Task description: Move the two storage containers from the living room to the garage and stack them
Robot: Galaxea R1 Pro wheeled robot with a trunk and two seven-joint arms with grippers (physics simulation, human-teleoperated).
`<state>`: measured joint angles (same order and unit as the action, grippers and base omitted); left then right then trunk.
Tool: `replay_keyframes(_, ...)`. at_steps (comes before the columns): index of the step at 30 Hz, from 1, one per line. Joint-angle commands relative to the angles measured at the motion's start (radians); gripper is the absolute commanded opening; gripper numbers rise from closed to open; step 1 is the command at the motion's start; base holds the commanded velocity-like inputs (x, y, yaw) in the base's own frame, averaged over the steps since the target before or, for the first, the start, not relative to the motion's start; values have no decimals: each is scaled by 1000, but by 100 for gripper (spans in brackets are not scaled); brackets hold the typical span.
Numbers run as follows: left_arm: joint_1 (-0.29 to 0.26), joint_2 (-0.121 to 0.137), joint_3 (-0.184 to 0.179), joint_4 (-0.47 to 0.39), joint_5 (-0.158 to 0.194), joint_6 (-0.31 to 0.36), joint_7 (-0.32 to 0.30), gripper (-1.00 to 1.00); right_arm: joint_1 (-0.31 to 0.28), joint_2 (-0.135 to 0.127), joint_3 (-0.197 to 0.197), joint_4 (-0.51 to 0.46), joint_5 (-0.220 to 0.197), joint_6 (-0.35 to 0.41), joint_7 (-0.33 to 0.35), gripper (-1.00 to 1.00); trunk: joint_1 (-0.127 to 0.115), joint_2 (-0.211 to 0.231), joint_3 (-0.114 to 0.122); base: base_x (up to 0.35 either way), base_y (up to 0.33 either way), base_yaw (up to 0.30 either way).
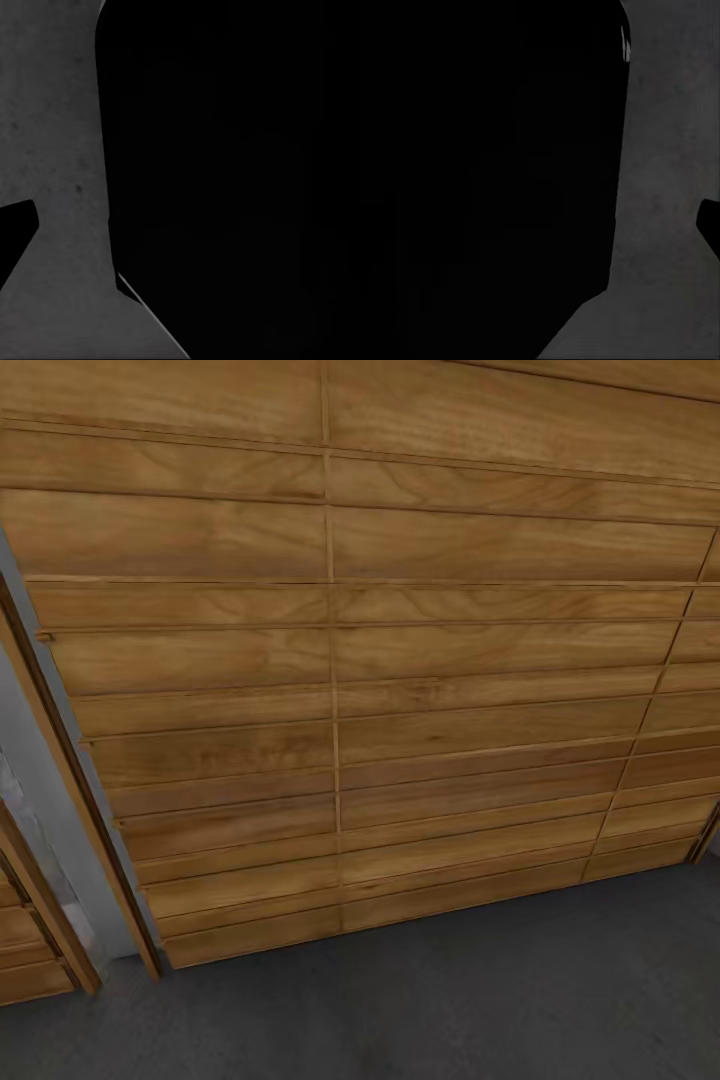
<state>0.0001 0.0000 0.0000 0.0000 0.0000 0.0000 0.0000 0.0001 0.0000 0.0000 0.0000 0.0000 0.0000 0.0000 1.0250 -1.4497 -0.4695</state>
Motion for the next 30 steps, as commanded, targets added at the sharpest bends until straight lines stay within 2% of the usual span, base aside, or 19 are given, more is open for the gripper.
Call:
replay_keyframes(1,0,0,0,0,0,0,0,100,0,0,0,0,0,0,0,100,0,0,0,0,0,0)
replay_keyframes(30,-2,5,8,-30,8,-5,0,100,-2,-4,8,0,13,-4,-2,100,0,0,0,0,0,0)
